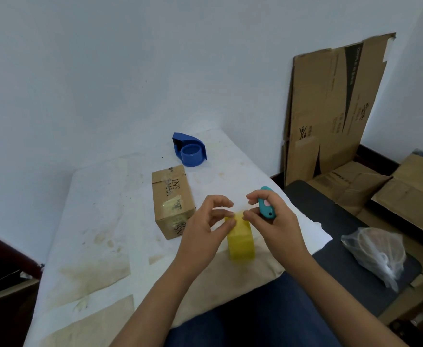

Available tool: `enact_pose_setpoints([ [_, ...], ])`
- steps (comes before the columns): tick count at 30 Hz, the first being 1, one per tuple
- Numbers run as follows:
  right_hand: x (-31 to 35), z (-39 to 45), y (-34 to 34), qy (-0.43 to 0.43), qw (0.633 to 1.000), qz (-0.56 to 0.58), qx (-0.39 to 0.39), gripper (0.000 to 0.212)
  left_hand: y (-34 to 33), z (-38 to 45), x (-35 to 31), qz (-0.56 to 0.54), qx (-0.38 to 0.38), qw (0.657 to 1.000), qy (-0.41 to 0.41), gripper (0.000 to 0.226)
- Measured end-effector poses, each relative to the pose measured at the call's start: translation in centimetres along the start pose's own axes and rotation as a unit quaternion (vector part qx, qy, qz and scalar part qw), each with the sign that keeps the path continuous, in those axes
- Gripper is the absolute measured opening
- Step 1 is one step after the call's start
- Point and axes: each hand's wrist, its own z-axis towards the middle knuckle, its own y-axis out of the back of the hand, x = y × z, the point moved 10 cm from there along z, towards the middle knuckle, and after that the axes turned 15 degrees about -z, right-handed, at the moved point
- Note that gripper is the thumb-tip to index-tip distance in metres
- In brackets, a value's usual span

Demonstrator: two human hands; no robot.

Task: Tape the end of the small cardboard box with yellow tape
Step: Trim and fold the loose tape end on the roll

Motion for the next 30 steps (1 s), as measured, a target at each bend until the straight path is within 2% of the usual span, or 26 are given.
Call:
enact_pose_setpoints([
  [7, 0.2, 0.2, -0.2, 0.015, 0.999, -0.032, 0.003, 0.021, 0.6, 0.1, 0.3, 0.016, -0.013, 0.999, -0.026, 0.015],
  [12, 0.0, 0.5, -0.3, 0.007, 0.998, -0.051, 0.028, 0.014, 0.6, 0.1, 0.2, 0.009, -0.007, 0.999, -0.031, 0.018],
  [18, 0.0, 0.8, -0.4, -0.02, 0.997, -0.054, 0.043, 0.024, 0.8, 0.0, 0.4, 0.003, -0.017, 0.999, -0.034, 0.016],
  [26, 0.9, 0.8, -0.6, -0.007, 0.992, -0.097, 0.083, 0.011, 1.0, 0.0, 0.4, 0.041, -0.035, 0.997, -0.048, 0.015],
  [30, 1.2, 1.0, -0.9, -0.007, 0.985, -0.127, 0.115, 0.011, 1.0, 0.0, 0.3, 0.045, -0.036, 0.997, -0.054, 0.015],
])
